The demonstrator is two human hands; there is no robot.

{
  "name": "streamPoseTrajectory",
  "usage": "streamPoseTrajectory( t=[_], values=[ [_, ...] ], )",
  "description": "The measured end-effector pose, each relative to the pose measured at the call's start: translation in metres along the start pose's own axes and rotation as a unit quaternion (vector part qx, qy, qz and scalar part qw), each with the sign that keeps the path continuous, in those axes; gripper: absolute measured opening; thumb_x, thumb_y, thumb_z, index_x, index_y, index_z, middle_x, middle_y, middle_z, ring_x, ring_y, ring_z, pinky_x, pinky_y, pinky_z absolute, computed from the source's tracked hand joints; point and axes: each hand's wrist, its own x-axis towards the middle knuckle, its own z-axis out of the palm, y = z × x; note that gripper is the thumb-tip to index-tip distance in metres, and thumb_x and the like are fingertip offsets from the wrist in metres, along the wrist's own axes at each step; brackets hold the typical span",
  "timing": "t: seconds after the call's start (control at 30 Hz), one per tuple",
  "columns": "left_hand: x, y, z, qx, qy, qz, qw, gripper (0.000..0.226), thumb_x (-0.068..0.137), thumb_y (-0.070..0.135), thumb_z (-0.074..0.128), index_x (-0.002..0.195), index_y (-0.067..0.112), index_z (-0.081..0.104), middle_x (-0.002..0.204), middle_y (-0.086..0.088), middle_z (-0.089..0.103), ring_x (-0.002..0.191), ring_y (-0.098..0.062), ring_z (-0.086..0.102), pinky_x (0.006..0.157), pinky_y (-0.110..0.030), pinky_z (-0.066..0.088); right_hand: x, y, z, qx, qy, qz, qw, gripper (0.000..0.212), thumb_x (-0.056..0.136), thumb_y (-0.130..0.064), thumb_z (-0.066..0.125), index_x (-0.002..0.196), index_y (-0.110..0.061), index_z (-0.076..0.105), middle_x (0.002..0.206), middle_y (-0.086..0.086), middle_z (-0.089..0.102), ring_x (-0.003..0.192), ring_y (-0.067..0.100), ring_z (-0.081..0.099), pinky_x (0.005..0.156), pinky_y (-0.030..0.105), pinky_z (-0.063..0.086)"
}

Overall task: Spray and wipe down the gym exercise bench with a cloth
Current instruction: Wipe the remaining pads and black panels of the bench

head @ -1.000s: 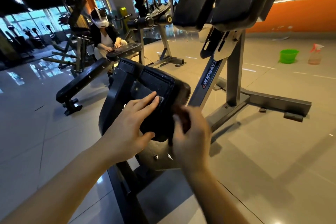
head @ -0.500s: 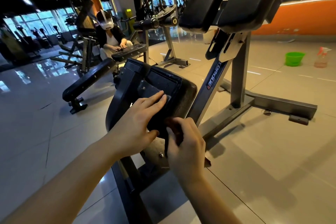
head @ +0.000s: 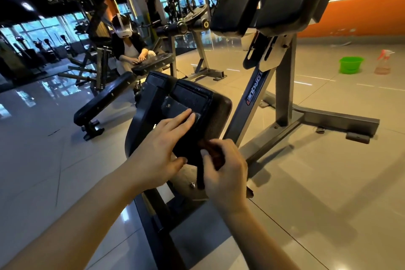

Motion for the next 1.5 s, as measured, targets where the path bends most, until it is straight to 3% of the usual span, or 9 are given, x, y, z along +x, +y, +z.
streamPoseTrajectory(
  t=[0.2,0.4,0.57,0.7,0.97,1.2,1.3,1.4,1.5],
  values=[
    [0.001,0.0,0.003,0.006,0.006,-0.003,1.0,0.104,0.087,0.016,0.079,0.16,0.037,0.01,0.163,0.031,0.006,0.148,0.001,0.016,0.116,-0.023,0.02,0.077,0.002,-0.031,0.007,0.076,0.056,0.996,0.023,0.095,-0.018,0.069,0.117,-0.017,0.063,0.106,-0.011,0.061,0.098,-0.007,0.055,0.087,0.01,0.047],
    [0.001,-0.002,0.0,0.007,-0.008,-0.007,1.0,0.107,0.085,0.015,0.08,0.16,0.04,0.009,0.164,0.032,0.001,0.147,0.007,0.011,0.117,-0.022,0.015,-0.024,0.009,0.006,0.005,-0.035,-0.01,0.999,0.025,0.093,-0.02,0.073,0.116,-0.023,0.064,0.106,-0.013,0.063,0.101,-0.002,0.058,0.088,0.02,0.051],
    [0.002,0.0,0.0,-0.005,0.002,-0.01,1.0,0.104,0.087,0.013,0.078,0.159,0.041,0.01,0.161,0.035,0.005,0.142,0.013,0.011,0.11,-0.014,0.021,0.051,0.004,-0.027,0.037,0.115,0.018,0.993,0.03,0.09,-0.034,0.069,0.118,-0.025,0.063,0.104,-0.022,0.058,0.102,0.006,0.059,0.085,0.043,0.06],
    [0.002,0.005,0.0,-0.016,-0.001,-0.033,0.999,0.102,0.089,0.014,0.077,0.154,0.048,0.006,0.152,0.043,0.003,0.141,0.014,0.009,0.112,-0.019,0.025,0.106,-0.006,-0.042,0.081,0.164,0.056,0.981,0.032,0.092,-0.026,0.072,0.122,-0.022,0.061,0.103,-0.031,0.055,0.105,0.002,0.059,0.089,0.042,0.061],
    [0.002,-0.005,-0.007,-0.146,0.003,-0.063,0.987,0.091,0.089,-0.012,0.063,0.155,0.043,0.034,0.156,0.038,0.028,0.144,0.015,0.021,0.117,-0.025,0.028,0.035,-0.007,-0.011,0.038,0.094,-0.007,0.995,0.026,0.089,-0.019,0.076,0.112,-0.016,0.065,0.108,-0.01,0.067,0.101,0.004,0.065,0.086,0.027,0.058],
    [0.005,0.007,-0.032,-0.211,-0.024,-0.092,0.973,0.082,0.093,-0.012,0.057,0.149,0.046,0.041,0.13,0.039,0.047,0.117,0.025,0.047,0.091,-0.007,0.048,-0.004,-0.015,-0.028,0.001,-0.167,-0.013,0.986,0.022,0.093,-0.027,0.073,0.112,-0.033,0.063,0.104,-0.021,0.064,0.103,-0.004,0.061,0.089,0.019,0.053],
    [0.008,0.018,-0.038,-0.196,-0.015,-0.107,0.975,0.076,0.095,-0.006,0.058,0.148,0.045,0.041,0.112,0.036,0.046,0.093,0.032,0.049,0.074,0.002,0.043,0.037,-0.037,-0.053,0.076,-0.057,0.035,0.995,0.025,0.094,-0.022,0.072,0.112,-0.033,0.059,0.103,-0.026,0.062,0.103,0.002,0.065,0.081,0.033,0.063],
    [0.009,0.024,-0.041,-0.185,-0.007,-0.123,0.975,0.073,0.096,0.001,0.058,0.151,0.045,0.042,0.127,0.024,0.054,0.096,0.018,0.052,0.072,-0.009,0.044,0.088,-0.05,-0.068,0.073,0.048,0.061,0.994,0.027,0.093,-0.015,0.073,0.114,-0.024,0.058,0.1,-0.029,0.059,0.104,-0.013,0.059,0.088,0.033,0.062],
    [0.008,0.021,-0.037,-0.196,0.003,-0.126,0.972,0.071,0.095,0.003,0.057,0.15,0.045,0.044,0.137,0.018,0.051,0.098,0.01,0.056,0.077,-0.013,0.045,0.08,-0.046,-0.052,0.027,0.007,0.051,0.998,0.022,0.093,-0.016,0.072,0.112,-0.022,0.061,0.102,-0.019,0.062,0.1,-0.007,0.061,0.09,0.033,0.059]
  ],
)
